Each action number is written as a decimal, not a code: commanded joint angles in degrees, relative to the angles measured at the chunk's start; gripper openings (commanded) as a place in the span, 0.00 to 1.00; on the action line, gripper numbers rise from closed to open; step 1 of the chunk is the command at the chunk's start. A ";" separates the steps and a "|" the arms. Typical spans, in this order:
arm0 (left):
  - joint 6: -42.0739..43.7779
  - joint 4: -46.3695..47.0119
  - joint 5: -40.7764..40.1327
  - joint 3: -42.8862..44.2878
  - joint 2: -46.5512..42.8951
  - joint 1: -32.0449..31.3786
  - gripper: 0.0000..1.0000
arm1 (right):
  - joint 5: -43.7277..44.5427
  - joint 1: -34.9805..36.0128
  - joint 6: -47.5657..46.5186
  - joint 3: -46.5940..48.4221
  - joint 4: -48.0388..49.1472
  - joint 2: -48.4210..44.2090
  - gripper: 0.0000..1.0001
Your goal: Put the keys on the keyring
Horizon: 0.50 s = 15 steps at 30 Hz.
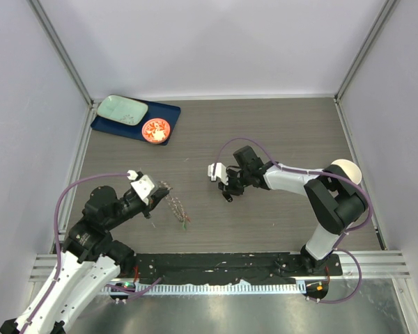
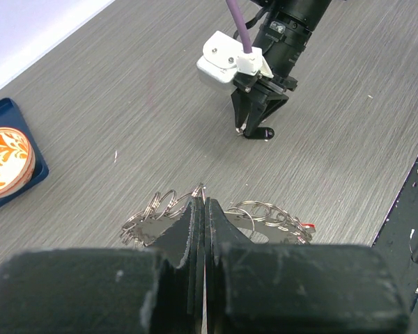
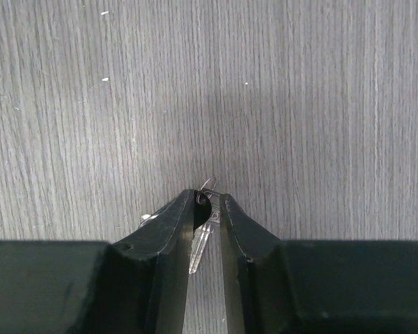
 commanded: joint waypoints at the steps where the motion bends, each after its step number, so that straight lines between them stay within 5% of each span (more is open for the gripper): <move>1: -0.67 2.82 0.62 0.48 -0.64 0.27 0.00 | 0.01 -0.19 2.66 0.37 3.31 -1.43 0.29; 15: -0.76 2.82 0.62 0.48 -0.55 0.27 0.00 | 1.06 0.16 3.45 0.46 3.05 -1.17 0.26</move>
